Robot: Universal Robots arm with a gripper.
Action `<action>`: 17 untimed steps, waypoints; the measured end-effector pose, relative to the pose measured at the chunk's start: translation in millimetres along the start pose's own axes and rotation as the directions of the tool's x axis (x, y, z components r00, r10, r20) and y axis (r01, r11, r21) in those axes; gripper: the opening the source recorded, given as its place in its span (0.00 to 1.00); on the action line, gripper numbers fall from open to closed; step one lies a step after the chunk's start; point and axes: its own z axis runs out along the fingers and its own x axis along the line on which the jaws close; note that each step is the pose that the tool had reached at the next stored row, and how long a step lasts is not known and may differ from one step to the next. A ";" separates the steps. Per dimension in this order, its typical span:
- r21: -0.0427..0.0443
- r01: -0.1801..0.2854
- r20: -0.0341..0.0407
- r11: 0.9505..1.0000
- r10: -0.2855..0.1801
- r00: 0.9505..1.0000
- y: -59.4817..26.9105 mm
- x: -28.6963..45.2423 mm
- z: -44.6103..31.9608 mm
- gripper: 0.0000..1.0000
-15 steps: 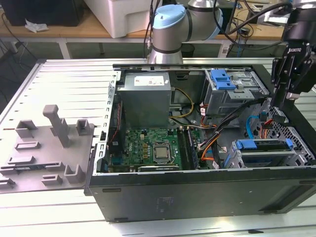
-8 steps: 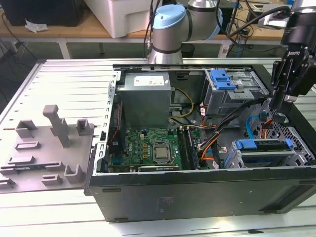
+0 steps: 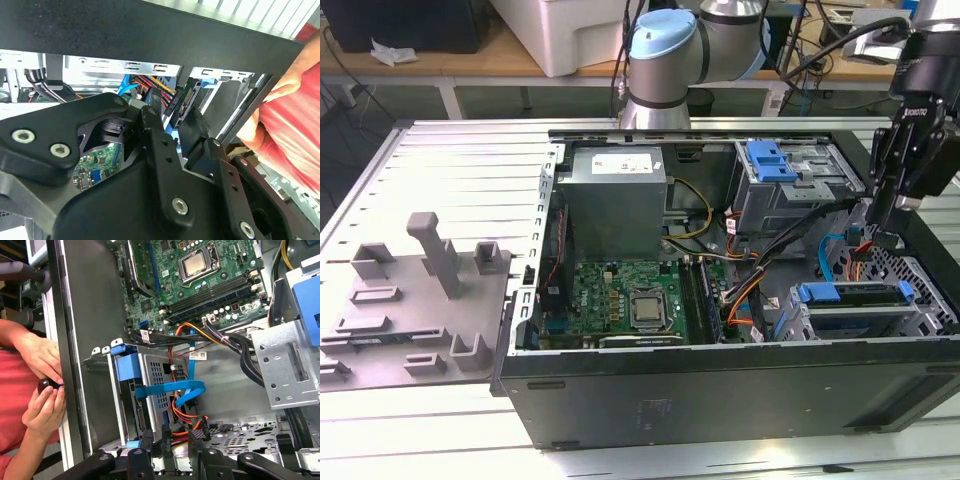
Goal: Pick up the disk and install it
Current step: 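Insert the first disk wire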
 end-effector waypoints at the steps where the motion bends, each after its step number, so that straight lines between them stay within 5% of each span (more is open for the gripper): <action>1: 0.000 0.000 -0.005 1.000 0.000 1.000 -0.1 -0.2 0.3 0.41; 2: -0.002 0.000 -0.021 1.000 0.000 1.000 -0.2 -0.7 1.2 0.41; 5: -0.003 -0.001 -0.043 1.000 0.001 0.999 -0.2 -1.5 2.6 0.41; 7: -0.003 -0.002 -0.050 1.000 0.001 0.999 -0.3 -2.2 3.5 0.41; 11: -0.001 -0.003 -0.058 1.000 0.003 0.998 0.5 -7.2 4.6 0.41; 17: -0.001 -0.003 -0.058 1.000 0.003 0.998 0.4 -8.9 6.3 0.41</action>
